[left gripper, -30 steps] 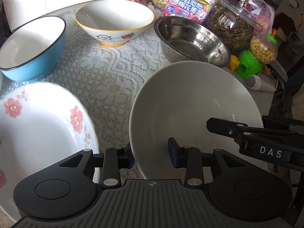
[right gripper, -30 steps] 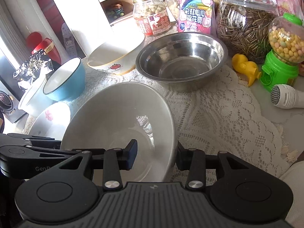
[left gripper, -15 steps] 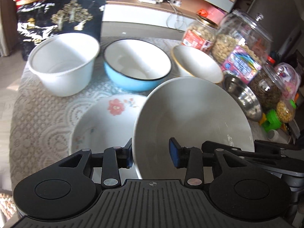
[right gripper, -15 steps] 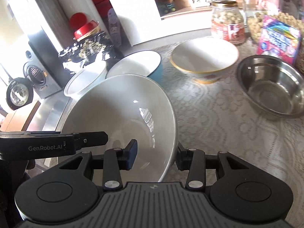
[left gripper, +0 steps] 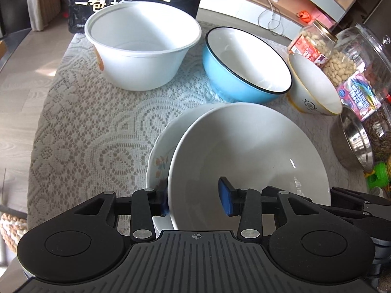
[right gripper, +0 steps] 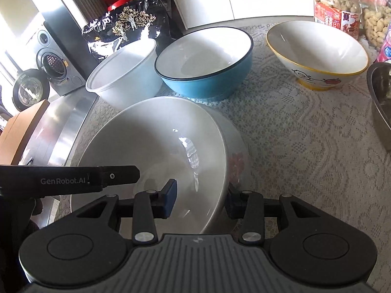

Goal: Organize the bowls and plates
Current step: 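Lift the large white bowl with both grippers and lower it into the floral bowl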

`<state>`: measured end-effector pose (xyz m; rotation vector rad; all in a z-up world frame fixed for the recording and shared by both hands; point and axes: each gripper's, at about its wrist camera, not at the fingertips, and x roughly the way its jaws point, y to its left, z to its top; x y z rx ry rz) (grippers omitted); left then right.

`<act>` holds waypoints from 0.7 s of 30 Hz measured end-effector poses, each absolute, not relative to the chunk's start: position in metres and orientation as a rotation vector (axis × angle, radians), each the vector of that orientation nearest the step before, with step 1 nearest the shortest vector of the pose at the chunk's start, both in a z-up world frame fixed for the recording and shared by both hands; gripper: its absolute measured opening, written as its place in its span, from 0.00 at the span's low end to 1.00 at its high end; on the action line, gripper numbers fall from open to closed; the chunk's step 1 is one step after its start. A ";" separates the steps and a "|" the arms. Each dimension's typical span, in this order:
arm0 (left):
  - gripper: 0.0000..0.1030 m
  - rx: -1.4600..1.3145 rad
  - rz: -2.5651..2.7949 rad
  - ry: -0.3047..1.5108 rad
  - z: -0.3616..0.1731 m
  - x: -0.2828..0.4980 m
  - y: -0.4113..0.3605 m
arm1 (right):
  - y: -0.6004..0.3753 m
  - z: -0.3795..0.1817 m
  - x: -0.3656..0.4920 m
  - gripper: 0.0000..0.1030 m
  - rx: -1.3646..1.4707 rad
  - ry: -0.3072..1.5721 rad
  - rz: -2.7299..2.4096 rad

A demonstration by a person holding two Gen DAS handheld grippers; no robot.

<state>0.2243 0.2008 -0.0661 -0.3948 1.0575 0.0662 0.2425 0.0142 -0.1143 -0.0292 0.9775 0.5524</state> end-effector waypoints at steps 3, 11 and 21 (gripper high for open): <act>0.38 -0.438 0.058 1.059 -0.070 0.225 0.207 | 0.010 -0.113 0.245 0.39 0.000 0.989 0.561; 0.35 -0.458 0.078 0.985 -0.058 0.219 0.216 | -0.001 -0.104 0.238 0.39 0.036 0.979 0.564; 0.31 -0.465 0.091 0.955 -0.053 0.217 0.218 | 0.009 -0.088 0.214 0.33 -0.146 0.832 0.516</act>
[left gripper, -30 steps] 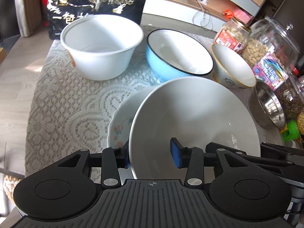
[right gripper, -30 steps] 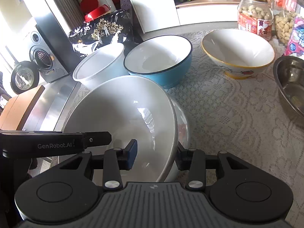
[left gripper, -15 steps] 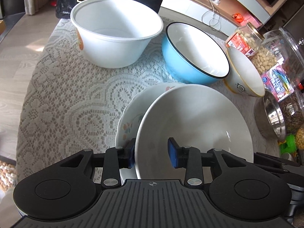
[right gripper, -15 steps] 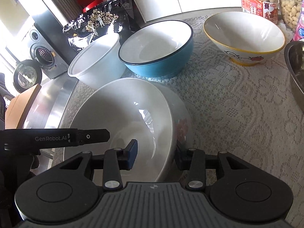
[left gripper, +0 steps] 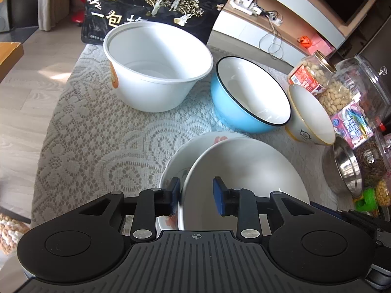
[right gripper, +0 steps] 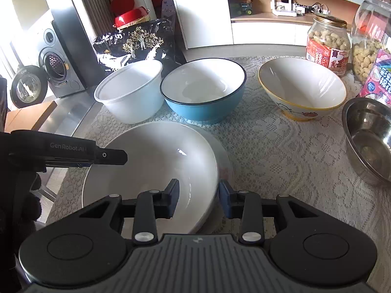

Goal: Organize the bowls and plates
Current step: 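Lift the large white bowl with both grippers and lower it into the floral bowl, then open both grippers and withdraw from the stacked bowls, then grasp the steel bowl's rim with both grippers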

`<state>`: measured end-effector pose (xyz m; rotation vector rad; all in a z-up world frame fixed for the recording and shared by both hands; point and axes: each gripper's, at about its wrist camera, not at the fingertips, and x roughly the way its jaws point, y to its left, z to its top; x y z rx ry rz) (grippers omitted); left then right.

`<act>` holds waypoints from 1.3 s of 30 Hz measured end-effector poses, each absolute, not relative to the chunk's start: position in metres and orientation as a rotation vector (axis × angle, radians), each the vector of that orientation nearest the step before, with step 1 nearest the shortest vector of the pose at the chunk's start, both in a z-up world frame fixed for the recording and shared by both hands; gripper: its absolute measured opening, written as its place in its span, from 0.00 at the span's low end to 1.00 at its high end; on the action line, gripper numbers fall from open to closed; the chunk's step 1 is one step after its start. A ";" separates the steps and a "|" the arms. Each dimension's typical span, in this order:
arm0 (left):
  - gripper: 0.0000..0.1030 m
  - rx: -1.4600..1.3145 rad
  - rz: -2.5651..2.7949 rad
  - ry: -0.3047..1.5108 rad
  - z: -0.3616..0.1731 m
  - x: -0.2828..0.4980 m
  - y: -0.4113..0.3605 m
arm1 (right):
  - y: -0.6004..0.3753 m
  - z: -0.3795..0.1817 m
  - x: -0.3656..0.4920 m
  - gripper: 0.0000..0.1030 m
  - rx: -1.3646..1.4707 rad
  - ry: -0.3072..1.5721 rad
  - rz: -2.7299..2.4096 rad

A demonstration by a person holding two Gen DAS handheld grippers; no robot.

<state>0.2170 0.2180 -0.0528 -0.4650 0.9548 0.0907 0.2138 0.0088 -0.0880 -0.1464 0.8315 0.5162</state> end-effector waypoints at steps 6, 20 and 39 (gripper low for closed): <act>0.27 -0.410 0.126 0.894 -0.045 0.211 0.216 | -0.009 -0.085 0.215 0.31 -0.081 0.810 0.511; 0.28 -0.459 -0.358 0.815 -0.006 0.285 0.060 | -0.222 -0.056 0.238 0.32 0.056 0.597 0.095; 0.28 -0.512 -0.156 1.040 -0.110 0.388 -0.038 | -0.241 -0.049 0.361 0.40 0.053 0.713 0.190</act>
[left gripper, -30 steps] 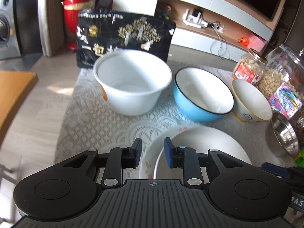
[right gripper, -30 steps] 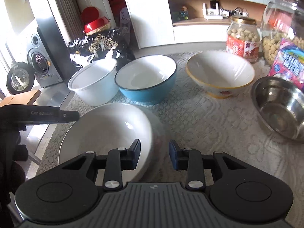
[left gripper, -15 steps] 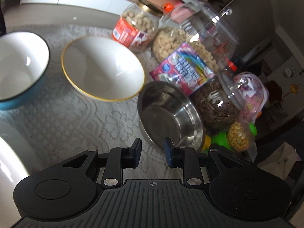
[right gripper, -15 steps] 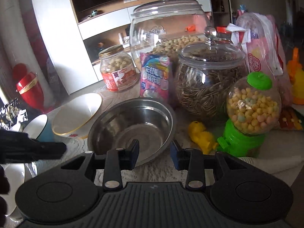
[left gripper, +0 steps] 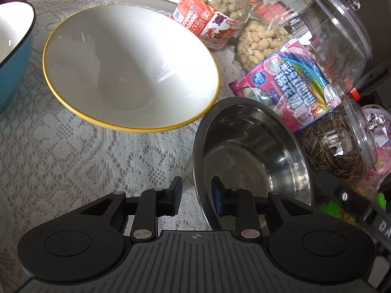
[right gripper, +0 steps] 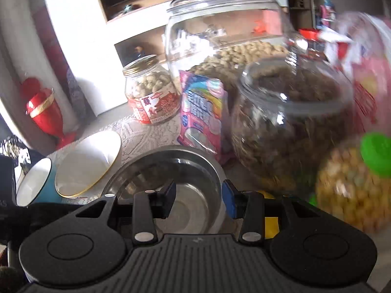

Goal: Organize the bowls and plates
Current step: 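Grasp the steel bowl's rim with both grippers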

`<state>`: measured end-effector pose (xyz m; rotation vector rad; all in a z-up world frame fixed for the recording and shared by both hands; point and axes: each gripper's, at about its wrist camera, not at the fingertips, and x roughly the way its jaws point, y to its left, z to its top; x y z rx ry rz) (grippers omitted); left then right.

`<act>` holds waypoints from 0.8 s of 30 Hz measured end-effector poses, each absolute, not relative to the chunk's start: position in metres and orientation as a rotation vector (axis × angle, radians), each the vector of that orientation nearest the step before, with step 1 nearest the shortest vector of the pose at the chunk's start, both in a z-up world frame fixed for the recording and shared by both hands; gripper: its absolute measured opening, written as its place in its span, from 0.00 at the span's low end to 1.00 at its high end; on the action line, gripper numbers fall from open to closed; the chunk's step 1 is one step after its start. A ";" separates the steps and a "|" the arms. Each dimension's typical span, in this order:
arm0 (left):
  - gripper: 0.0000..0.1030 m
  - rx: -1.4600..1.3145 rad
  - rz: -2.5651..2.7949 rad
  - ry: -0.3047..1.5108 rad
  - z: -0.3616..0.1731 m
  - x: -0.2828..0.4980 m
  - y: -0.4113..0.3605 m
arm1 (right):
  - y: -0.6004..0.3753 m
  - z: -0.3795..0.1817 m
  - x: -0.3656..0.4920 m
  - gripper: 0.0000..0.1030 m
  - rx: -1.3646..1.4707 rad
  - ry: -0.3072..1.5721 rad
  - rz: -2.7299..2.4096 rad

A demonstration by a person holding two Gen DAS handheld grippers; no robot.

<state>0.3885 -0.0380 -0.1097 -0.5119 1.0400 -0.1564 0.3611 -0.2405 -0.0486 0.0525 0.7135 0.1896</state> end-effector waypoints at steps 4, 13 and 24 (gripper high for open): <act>0.28 -0.523 -0.175 1.053 -0.109 0.386 -0.037 | -0.229 -0.047 0.408 0.40 -0.029 0.844 0.173; 0.27 -0.535 -0.215 1.018 -0.101 0.384 -0.034 | -0.221 -0.058 0.421 0.35 -0.103 0.892 0.111; 0.20 -0.515 -0.230 1.064 -0.102 0.382 -0.035 | -0.247 -0.074 0.406 0.23 0.040 0.986 0.111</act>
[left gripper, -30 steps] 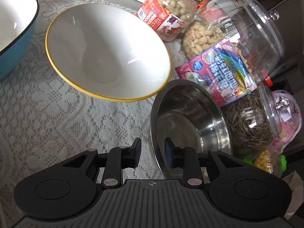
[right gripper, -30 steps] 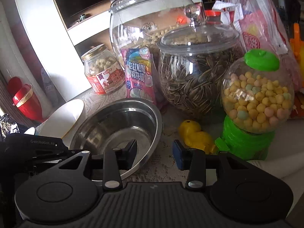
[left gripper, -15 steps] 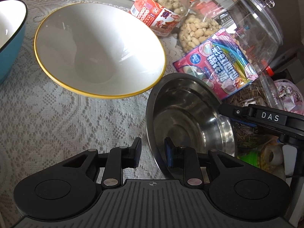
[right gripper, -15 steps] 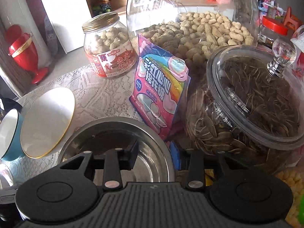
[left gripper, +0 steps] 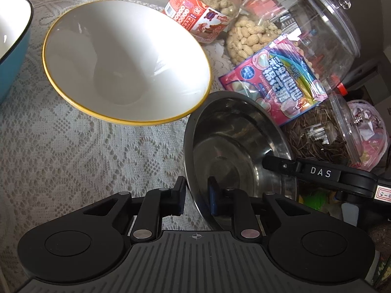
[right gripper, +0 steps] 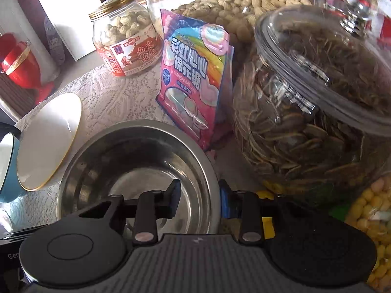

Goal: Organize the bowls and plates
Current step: 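Grasp the steel bowl's rim with both grippers, then carry the steel bowl with both grippers and lower it onto the white bowls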

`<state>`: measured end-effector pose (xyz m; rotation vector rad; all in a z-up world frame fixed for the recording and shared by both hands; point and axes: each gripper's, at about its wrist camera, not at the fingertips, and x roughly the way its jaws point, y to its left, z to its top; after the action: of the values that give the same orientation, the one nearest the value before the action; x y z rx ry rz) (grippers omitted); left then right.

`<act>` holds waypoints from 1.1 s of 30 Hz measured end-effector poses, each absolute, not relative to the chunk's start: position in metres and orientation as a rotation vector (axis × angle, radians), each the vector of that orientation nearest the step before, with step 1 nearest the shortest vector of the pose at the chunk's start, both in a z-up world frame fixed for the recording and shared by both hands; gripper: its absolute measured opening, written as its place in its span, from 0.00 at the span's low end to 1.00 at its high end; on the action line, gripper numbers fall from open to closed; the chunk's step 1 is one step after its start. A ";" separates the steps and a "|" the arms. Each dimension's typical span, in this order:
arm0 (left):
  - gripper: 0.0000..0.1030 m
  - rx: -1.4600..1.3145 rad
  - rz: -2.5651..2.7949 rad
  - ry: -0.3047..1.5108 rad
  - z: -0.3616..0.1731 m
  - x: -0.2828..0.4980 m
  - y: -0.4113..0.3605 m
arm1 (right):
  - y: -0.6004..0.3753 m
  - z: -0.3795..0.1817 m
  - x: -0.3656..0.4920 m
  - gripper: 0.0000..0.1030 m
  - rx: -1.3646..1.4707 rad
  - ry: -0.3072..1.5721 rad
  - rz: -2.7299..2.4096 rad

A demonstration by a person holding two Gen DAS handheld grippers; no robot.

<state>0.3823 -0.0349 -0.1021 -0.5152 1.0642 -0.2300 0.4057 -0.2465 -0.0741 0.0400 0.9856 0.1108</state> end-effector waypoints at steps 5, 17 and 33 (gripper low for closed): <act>0.21 -0.392 -0.232 1.080 -0.088 0.358 -0.035 | -0.245 -0.064 0.358 0.21 0.045 0.983 0.200; 0.19 -0.395 -0.221 1.154 -0.103 0.310 -0.016 | -0.247 -0.089 0.290 0.21 0.065 1.029 0.335; 0.19 -0.428 -0.192 1.074 -0.107 0.311 -0.025 | -0.235 -0.111 0.303 0.24 0.064 0.981 0.364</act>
<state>0.3112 -0.0247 -0.1074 -0.4280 1.0738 -0.1925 0.3028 -0.2351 -0.1111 0.0644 0.9807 0.3638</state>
